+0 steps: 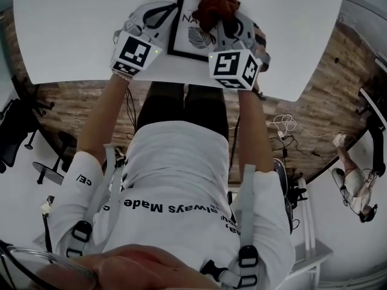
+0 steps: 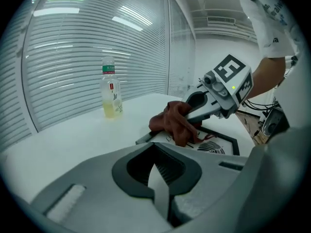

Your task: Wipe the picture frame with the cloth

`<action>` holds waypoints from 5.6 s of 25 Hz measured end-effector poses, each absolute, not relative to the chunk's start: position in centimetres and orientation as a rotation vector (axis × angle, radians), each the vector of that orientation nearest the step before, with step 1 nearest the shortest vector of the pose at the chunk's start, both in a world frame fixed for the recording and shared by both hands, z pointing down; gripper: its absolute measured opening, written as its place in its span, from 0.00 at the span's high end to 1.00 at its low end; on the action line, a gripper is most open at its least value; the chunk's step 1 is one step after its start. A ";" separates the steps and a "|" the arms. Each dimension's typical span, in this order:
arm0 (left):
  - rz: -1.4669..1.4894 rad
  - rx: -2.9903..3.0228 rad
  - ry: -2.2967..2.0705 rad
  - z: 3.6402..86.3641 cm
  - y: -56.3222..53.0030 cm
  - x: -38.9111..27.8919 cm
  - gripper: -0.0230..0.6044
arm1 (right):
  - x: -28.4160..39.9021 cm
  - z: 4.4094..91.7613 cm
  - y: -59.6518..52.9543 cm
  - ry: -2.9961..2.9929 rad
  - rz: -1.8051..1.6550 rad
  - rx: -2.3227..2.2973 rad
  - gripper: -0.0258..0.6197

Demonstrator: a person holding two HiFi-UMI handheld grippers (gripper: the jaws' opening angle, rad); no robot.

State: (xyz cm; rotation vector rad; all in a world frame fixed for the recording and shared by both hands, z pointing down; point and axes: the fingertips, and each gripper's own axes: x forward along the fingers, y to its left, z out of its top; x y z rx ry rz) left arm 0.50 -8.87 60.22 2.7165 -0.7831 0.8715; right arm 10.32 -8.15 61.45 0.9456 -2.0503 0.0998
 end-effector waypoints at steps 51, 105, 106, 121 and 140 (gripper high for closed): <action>0.988 2.738 -0.413 61.6 -9.3 1.3 0.96 | -4.1 61.4 -1.9 -2.139 -0.050 0.564 0.94; 1.032 2.747 -0.423 61.8 -9.6 1.2 0.96 | -3.1 61.3 4.0 -2.145 0.038 0.525 0.94; 1.033 2.747 -0.424 61.8 -9.6 1.2 0.96 | -2.6 61.3 4.2 -2.136 0.039 0.527 0.94; 1.044 2.755 -0.418 61.7 -9.6 1.0 0.96 | 7.6 61.5 4.9 -1.967 0.034 0.612 0.94; 0.757 2.744 -0.678 52.7 -8.3 0.7 0.96 | 11.1 50.9 -0.7 -2.200 0.317 1.063 0.94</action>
